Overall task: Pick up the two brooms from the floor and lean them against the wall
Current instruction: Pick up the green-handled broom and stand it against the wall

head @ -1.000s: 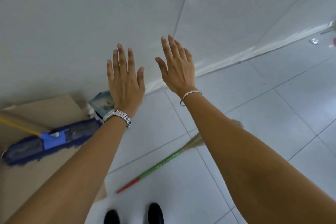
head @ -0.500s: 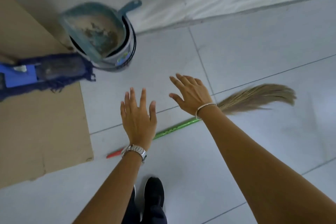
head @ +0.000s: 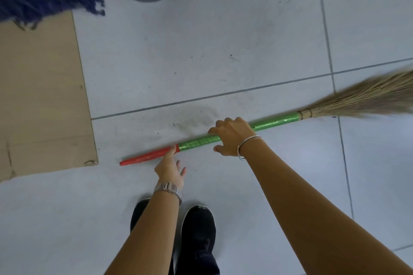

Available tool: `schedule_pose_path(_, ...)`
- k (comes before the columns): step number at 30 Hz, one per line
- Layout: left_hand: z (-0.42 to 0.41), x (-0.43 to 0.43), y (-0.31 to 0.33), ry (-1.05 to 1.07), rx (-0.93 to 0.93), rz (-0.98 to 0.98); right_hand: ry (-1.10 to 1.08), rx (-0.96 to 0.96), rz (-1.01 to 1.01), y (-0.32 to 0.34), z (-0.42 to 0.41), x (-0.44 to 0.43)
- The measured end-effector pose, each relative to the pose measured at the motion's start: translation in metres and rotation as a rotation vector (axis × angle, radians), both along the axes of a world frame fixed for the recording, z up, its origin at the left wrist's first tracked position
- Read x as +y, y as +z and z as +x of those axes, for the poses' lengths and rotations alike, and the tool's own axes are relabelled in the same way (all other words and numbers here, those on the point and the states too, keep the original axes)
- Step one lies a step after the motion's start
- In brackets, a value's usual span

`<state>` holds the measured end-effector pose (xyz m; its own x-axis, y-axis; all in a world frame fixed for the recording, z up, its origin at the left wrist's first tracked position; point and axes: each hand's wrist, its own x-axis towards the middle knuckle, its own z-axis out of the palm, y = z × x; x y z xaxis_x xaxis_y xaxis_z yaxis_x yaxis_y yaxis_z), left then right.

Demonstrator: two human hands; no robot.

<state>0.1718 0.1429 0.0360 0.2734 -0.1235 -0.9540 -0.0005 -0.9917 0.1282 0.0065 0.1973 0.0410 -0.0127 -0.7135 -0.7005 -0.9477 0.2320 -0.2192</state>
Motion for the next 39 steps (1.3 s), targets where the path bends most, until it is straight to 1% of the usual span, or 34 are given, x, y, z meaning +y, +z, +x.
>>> schedule_pose_path(2, -0.004, -0.007, -0.009, 0.024, 0.039, -0.004, -0.007, -0.014, 0.002, -0.011, 0.005, -0.002)
schedule_pose_path(5, -0.013, -0.016, -0.015, 0.136, 0.072, -0.035, -0.019, 0.009, -0.026, -0.020, 0.008, -0.006)
schedule_pose_path(8, -0.023, -0.023, -0.010, 0.264, 0.133, -0.193, -0.080, 0.012, -0.067, -0.016, 0.000, -0.018)
schedule_pose_path(10, -0.033, -0.034, 0.003, 0.314, 0.199, -0.326, -0.193, -0.040, -0.116, -0.004, -0.009, -0.032)
schedule_pose_path(12, -0.044, -0.050, 0.023, 0.325, 0.234, -0.457, -0.356, -0.117, -0.172, 0.016, -0.020, -0.051)
schedule_pose_path(14, -0.053, -0.071, 0.051, 0.294, 0.287, -0.545, -0.481, -0.163, -0.197, 0.046, -0.031, -0.070)
schedule_pose_path(16, -0.060, -0.091, 0.085, 0.249, 0.355, -0.603, -0.539, -0.195, -0.201, 0.078, -0.044, -0.088)
schedule_pose_path(19, -0.076, -0.126, 0.146, 0.142, 0.461, -0.723, -0.604, -0.264, -0.249, 0.141, -0.065, -0.117)
schedule_pose_path(22, -0.096, -0.165, 0.218, 0.037, 0.542, -0.864, -0.602, -0.292, -0.295, 0.213, -0.088, -0.145)
schedule_pose_path(25, -0.118, -0.204, 0.292, -0.092, 0.646, -1.018, -0.660, -0.337, -0.406, 0.289, -0.108, -0.170)
schedule_pose_path(27, -0.130, -0.223, 0.345, -0.161, 0.716, -1.105, -0.744, -0.383, -0.499, 0.340, -0.116, -0.182)
schedule_pose_path(30, -0.146, -0.239, 0.421, -0.224, 0.771, -1.212, -0.892, -0.506, -0.604, 0.411, -0.123, -0.192)
schedule_pose_path(32, -0.155, -0.244, 0.470, -0.254, 0.793, -1.276, -0.944, -0.592, -0.674, 0.454, -0.125, -0.195)
schedule_pose_path(34, -0.161, -0.247, 0.523, -0.315, 0.820, -1.331, -0.963, -0.650, -0.734, 0.500, -0.128, -0.196)
schedule_pose_path(39, -0.165, -0.252, 0.664, -0.554, 0.915, -1.413, -0.978, -0.722, -0.882, 0.612, -0.126, -0.188)
